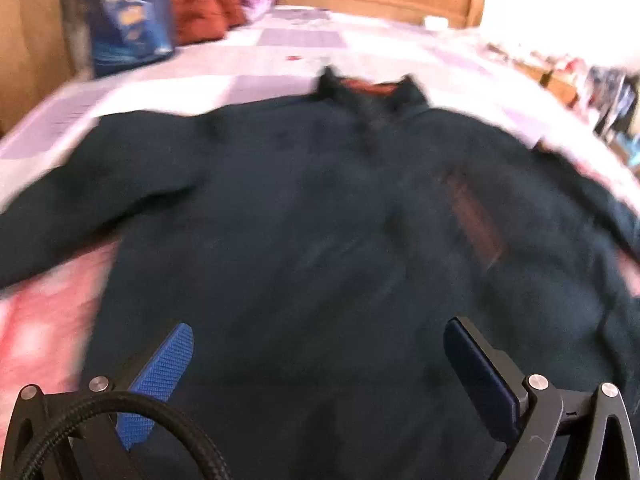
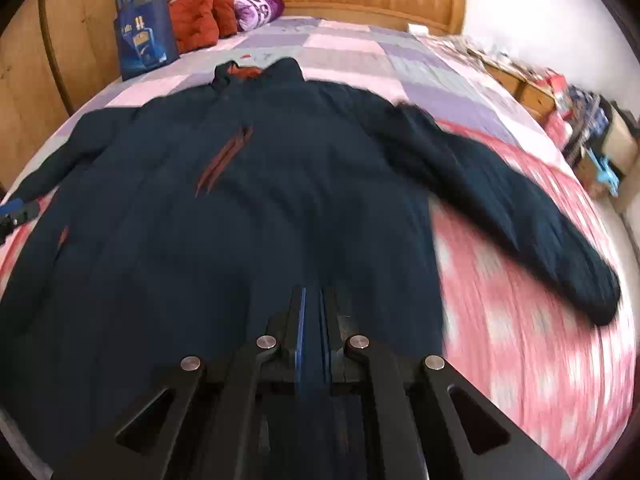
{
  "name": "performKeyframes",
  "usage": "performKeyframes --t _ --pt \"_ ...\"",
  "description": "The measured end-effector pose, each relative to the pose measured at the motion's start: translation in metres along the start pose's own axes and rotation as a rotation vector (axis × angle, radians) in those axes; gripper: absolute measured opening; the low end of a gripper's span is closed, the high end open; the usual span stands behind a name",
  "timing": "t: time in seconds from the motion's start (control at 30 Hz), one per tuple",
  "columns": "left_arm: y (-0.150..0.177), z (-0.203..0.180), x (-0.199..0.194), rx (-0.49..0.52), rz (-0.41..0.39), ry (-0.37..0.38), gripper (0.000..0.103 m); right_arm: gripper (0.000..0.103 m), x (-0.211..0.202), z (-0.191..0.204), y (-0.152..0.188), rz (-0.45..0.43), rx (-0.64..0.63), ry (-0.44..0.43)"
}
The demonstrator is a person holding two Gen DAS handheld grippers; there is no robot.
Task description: Fold large clothes
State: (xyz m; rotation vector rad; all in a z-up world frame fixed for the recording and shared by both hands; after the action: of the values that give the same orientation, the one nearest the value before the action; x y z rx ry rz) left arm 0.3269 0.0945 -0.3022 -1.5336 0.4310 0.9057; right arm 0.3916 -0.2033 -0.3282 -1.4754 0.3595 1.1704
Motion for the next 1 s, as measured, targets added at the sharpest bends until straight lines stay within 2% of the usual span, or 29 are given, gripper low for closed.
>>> performKeyframes --t 0.07,0.17,0.23,0.3,0.4,0.47,0.57,0.67,0.7,0.77,0.87,0.93,1.0 --pt "-0.027 -0.039 0.025 0.004 0.003 0.024 0.103 0.009 0.035 -0.004 -0.044 -0.005 0.008 -0.027" --pt "-0.057 -0.090 0.049 0.062 -0.023 0.025 0.103 0.030 0.060 -0.016 -0.079 0.012 0.050 -0.015" --pt "-0.075 -0.119 0.060 0.105 -0.045 0.019 0.103 0.049 0.067 -0.028 -0.096 -0.007 0.055 0.017" --pt "-0.092 -0.138 0.069 0.109 -0.049 0.031 0.103 0.057 0.075 -0.045 -0.116 -0.021 0.058 0.034" --pt "-0.110 -0.154 0.084 0.060 -0.044 0.028 0.103 0.057 0.074 -0.079 -0.130 -0.025 0.079 0.060" --pt "-0.117 -0.160 0.095 0.037 -0.040 0.020 0.103 0.057 0.065 -0.099 -0.128 -0.029 0.085 0.084" --pt "-0.110 -0.171 0.121 0.038 0.000 -0.013 0.103 0.059 0.053 -0.137 -0.140 -0.054 0.070 0.133" --pt "-0.082 -0.178 0.154 0.071 0.075 -0.035 0.103 0.066 0.048 -0.186 -0.147 -0.066 0.114 0.184" --pt "-0.065 -0.178 0.168 0.092 0.126 -0.054 0.103 0.067 0.046 -0.202 -0.143 -0.059 0.134 0.195" --pt "-0.060 -0.178 0.165 0.082 0.054 -0.062 0.103 0.067 0.051 -0.235 -0.131 -0.029 0.184 0.204" --pt "-0.059 -0.179 0.161 0.094 0.034 -0.079 0.103 0.067 0.052 -0.289 -0.088 0.032 0.261 0.250" --pt "-0.058 -0.178 0.160 0.084 0.039 -0.066 0.103 0.067 0.029 -0.339 -0.039 0.011 0.395 0.296" --pt "-0.058 -0.178 0.157 0.087 0.035 -0.069 0.103 0.067 -0.011 -0.378 0.010 -0.064 0.520 0.349"
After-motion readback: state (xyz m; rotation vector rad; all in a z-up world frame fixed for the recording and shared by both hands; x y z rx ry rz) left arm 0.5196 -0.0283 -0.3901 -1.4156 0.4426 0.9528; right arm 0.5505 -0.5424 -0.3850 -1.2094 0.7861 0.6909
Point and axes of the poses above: each gripper's, at about its wrist camera, not at the fingertips, and x roughly the way its jaws point, z to its left, y to its underside, the point moved 9 cm from there along x, roughly the way its jaws point, and after that the axes turned 13 degrees about -y, right-handed, at the moved point
